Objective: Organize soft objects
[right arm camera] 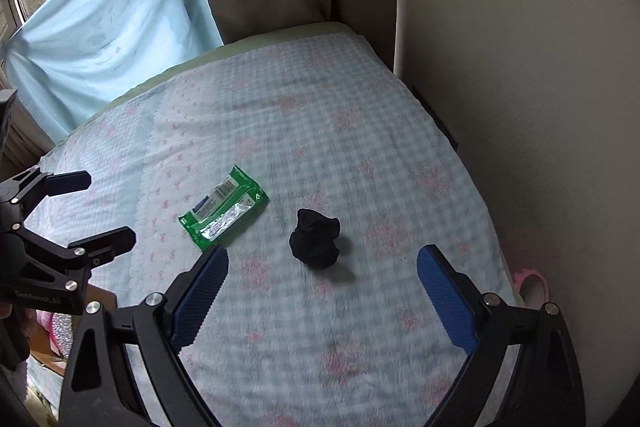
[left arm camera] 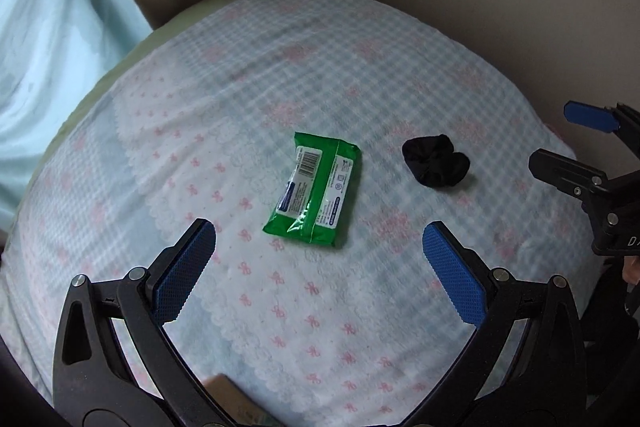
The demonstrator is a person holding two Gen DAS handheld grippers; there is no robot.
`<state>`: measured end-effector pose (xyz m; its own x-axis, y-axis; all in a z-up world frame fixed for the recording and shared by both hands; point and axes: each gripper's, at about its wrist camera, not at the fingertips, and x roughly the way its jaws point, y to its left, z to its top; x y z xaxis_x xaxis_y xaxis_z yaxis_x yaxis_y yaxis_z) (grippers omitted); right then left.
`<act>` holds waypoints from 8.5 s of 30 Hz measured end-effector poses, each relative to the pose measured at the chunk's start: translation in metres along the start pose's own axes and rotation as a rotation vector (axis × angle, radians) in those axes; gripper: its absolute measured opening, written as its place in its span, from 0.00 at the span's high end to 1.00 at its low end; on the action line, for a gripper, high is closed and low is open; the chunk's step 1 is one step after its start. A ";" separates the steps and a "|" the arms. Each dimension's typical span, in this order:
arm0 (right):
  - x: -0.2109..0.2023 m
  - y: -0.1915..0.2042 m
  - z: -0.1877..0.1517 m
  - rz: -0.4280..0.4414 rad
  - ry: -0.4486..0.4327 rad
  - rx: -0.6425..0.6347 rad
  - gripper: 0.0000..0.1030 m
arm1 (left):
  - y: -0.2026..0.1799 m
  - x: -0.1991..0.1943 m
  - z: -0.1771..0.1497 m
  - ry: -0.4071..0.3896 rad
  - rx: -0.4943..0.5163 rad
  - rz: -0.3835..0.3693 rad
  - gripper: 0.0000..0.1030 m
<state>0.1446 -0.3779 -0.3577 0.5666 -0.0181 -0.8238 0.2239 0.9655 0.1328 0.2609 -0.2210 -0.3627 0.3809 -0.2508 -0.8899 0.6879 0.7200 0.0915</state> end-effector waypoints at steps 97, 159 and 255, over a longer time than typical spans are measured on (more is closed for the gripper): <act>-0.159 0.303 -0.001 0.242 -0.096 -0.352 0.80 | 0.191 -0.301 -0.244 -0.179 -0.691 0.175 0.63; 0.030 0.383 -0.096 0.148 0.454 -0.040 0.00 | 0.236 -0.130 -0.334 0.255 -0.300 0.016 0.00; -0.339 0.210 0.037 0.044 -0.351 -0.209 0.00 | 0.080 -0.499 -0.189 -0.542 -0.592 0.409 0.00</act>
<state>0.0284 -0.1787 -0.0303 0.8162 -0.0284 -0.5771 0.0479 0.9987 0.0186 0.0088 0.0843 0.0041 0.8684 -0.0645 -0.4917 0.0605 0.9979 -0.0240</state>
